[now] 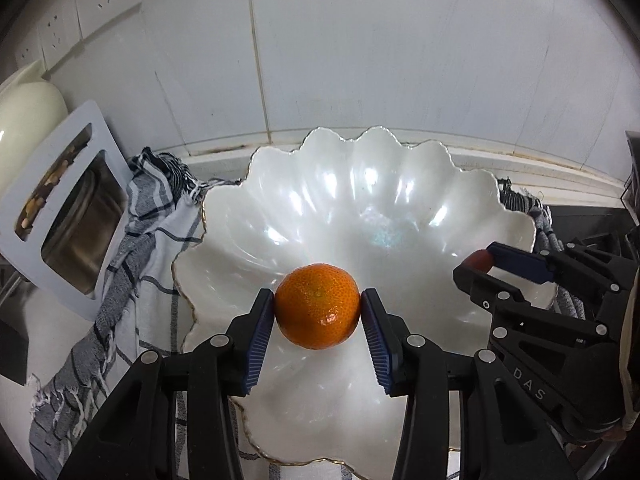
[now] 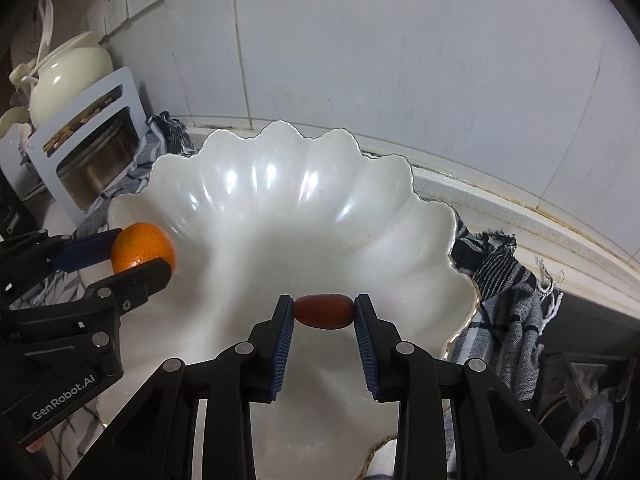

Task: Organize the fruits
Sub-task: 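Carry both fruits over the white bowl and open both tools, then lift both tools away from the bowl back over the fruits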

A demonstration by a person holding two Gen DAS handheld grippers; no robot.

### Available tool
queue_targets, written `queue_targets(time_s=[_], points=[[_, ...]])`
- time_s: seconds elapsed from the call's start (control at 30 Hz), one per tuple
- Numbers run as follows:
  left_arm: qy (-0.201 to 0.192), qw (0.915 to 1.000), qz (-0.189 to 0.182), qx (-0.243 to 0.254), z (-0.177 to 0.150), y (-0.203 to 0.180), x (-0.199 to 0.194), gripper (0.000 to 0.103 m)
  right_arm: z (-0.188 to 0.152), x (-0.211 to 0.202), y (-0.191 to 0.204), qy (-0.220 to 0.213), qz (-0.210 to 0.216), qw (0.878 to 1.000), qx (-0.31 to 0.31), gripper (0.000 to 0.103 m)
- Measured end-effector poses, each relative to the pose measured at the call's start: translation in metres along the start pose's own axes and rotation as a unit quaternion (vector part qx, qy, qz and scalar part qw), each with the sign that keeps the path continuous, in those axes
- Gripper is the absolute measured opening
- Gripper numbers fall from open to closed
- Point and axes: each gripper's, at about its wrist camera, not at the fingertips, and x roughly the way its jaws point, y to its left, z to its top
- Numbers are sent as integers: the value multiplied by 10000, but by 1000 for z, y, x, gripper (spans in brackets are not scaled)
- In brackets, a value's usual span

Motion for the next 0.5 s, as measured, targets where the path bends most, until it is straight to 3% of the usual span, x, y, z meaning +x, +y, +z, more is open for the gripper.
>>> queue_targets(time_s=[0.07,0.1,0.4,0.5], points=[[-103,9999,80,18,0,0,-4,62,-1,-1,1,-10,-50,10000,-22,47],[-137,9998,103,37,0,0,-6,63,-1,-2,1,-39,-108,9999,-32,51],[-477,9982,356,61,-7,5,-45,79,-9,-39,0,-475,-438,9979,-77,51],[-617,9974,363,-21,-11,7,-63,82,-15,-58,2,-665,-489,9966,-84,58]])
